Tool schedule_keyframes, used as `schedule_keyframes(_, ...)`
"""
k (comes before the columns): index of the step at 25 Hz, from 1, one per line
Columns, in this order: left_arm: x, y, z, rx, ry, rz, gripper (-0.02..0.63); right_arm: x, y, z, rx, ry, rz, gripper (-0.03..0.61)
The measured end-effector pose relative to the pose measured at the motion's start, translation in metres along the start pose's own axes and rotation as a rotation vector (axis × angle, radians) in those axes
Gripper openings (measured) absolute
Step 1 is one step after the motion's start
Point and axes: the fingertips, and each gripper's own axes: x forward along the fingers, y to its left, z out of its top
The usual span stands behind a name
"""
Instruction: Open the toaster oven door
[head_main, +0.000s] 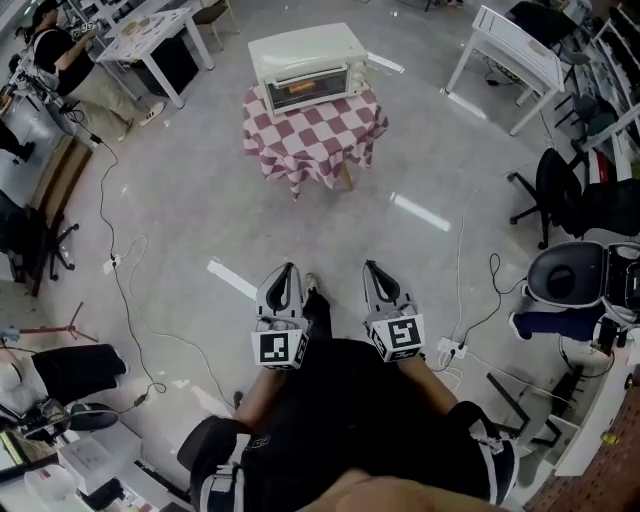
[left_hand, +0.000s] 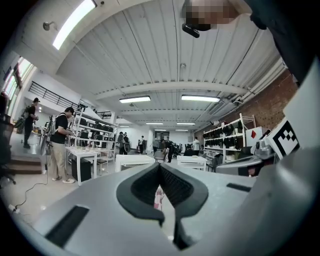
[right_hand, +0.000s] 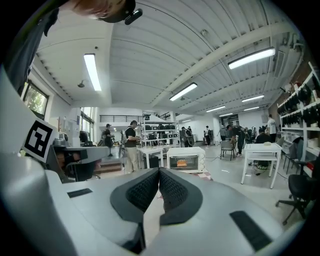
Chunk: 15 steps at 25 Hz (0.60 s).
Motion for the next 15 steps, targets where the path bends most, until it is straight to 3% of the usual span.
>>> schedule_keyframes(7, 0.088, 0.061, 0.02, -0.024, -0.002, -0.051, 0.008, 0.102, -0.016, 0.029, -0.002, 0.006, -0.023, 0.026)
schedule_keyframes(15, 0.152, 0.128, 0.016, -0.049, 0.014, -0.061, 0.008, 0.195, -0.025, 0.04, 0.005, 0.013, -0.049, 0.026)
